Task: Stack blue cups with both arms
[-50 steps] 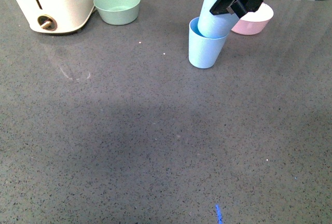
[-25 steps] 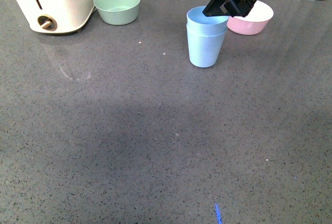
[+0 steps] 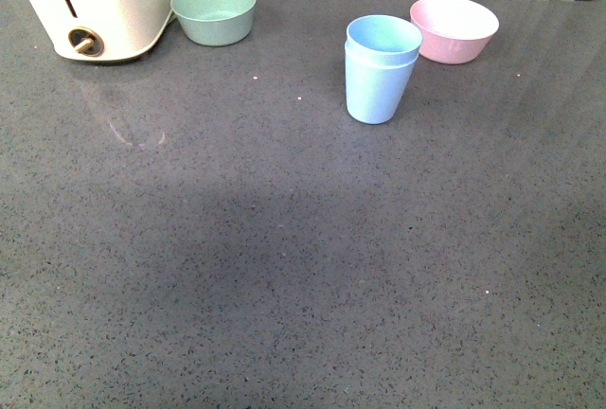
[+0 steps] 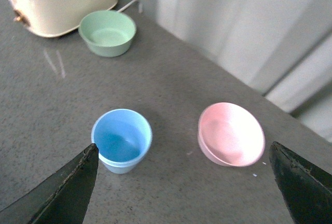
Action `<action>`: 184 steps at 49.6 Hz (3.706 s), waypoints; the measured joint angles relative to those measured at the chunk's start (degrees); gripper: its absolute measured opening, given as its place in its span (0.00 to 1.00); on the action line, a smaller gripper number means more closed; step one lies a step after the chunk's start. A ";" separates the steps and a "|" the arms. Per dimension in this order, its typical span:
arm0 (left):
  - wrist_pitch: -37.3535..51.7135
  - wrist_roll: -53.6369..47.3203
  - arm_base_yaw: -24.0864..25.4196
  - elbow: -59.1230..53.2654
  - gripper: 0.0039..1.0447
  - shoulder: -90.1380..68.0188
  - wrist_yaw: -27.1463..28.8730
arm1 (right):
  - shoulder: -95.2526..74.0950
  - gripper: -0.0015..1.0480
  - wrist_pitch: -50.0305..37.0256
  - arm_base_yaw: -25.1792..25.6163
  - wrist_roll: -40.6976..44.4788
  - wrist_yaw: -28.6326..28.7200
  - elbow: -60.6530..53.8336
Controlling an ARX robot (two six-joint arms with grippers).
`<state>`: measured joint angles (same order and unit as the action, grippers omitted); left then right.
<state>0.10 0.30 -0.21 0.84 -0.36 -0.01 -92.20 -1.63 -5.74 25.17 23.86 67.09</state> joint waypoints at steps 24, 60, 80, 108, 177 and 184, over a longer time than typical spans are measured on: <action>0.00 -0.02 0.00 0.00 0.92 0.00 0.00 | 21.33 0.34 -41.31 2.89 -23.69 -26.36 -38.75; 0.00 -0.02 0.00 0.00 0.92 0.00 0.02 | 45.68 0.02 -38.58 5.70 -24.55 -23.85 -61.37; 0.00 -0.02 0.00 0.00 0.92 0.02 0.02 | 58.60 0.02 -31.34 5.70 -24.57 -23.82 -65.72; 0.00 -0.02 0.00 0.00 0.92 0.02 0.02 | 75.03 0.02 -15.61 5.70 -24.55 -23.82 -65.77; 0.00 -0.04 0.00 0.00 0.92 0.02 0.02 | 91.84 0.91 1.49 5.70 -24.59 -23.87 -65.72; 0.00 -0.02 0.00 0.00 0.92 0.02 0.02 | 91.84 0.91 1.49 5.70 -24.59 -23.87 -65.72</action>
<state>0.10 0.27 -0.21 0.84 -0.34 0.01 -0.36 -0.14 -0.03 0.58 -0.01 1.37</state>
